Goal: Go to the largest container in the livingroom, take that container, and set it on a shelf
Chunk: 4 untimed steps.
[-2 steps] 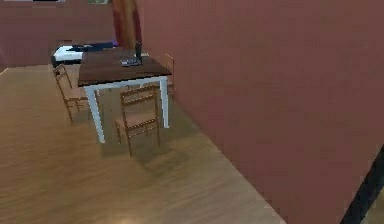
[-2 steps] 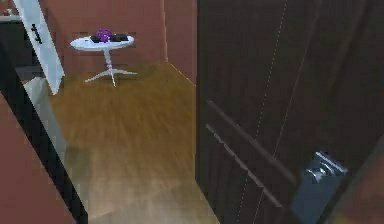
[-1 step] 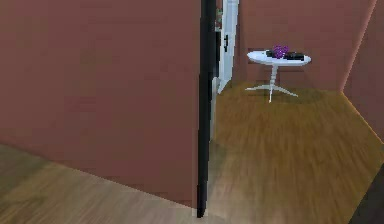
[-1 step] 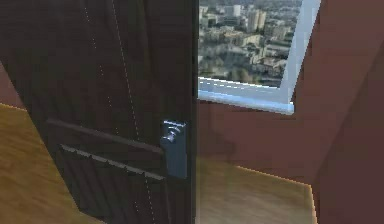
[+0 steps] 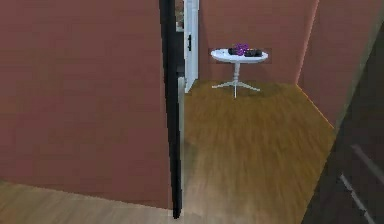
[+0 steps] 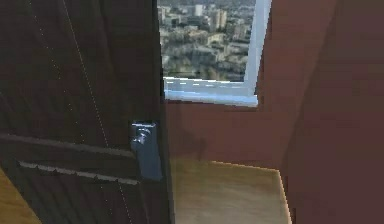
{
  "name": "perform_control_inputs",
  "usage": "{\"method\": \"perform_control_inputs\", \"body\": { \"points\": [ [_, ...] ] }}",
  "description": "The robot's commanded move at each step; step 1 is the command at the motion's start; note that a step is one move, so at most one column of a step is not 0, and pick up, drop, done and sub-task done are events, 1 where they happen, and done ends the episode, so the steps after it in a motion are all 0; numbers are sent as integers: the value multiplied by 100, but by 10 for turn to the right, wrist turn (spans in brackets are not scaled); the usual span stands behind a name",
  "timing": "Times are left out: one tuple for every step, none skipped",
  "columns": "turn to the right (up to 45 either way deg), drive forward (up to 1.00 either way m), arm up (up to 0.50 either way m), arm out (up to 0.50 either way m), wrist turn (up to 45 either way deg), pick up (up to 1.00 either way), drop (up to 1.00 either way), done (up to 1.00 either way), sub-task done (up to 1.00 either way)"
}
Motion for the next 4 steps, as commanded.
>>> {"method": "perform_control_inputs", "body": {
  "points": [
    [0,15,0,0,0,0,0,0,0],
    [210,0,0,0,0,0,0,0,0],
    [0,100,0,0,0,0,0,0,0],
    [30,0,0,0,0,0,0,0,0]
  ]
}}
